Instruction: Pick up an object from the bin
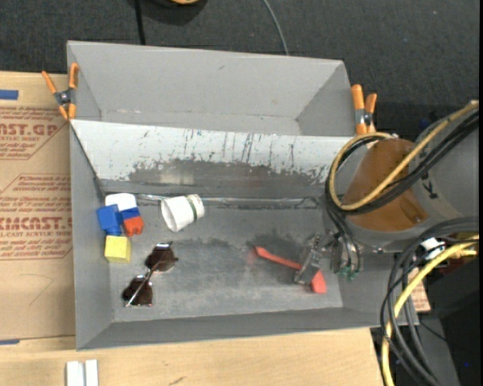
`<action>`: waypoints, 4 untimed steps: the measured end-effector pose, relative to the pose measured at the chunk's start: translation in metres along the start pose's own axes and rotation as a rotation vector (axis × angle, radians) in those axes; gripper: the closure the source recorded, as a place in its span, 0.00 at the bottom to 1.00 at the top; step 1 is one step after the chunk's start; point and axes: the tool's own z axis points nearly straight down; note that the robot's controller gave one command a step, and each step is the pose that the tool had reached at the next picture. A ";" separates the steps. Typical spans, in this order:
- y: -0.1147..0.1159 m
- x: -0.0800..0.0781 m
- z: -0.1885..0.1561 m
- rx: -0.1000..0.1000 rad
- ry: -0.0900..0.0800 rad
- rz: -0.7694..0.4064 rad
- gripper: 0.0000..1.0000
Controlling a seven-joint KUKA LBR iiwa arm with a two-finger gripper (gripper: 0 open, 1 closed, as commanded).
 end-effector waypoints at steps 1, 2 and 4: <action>0.001 -0.002 -0.008 0.000 0.004 0.051 1.00; 0.002 -0.002 -0.026 -0.001 -0.002 0.118 1.00; -0.001 0.010 -0.064 0.002 0.010 0.143 1.00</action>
Offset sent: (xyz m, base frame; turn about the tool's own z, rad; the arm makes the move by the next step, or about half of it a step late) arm -0.0050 0.0027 0.0116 0.0596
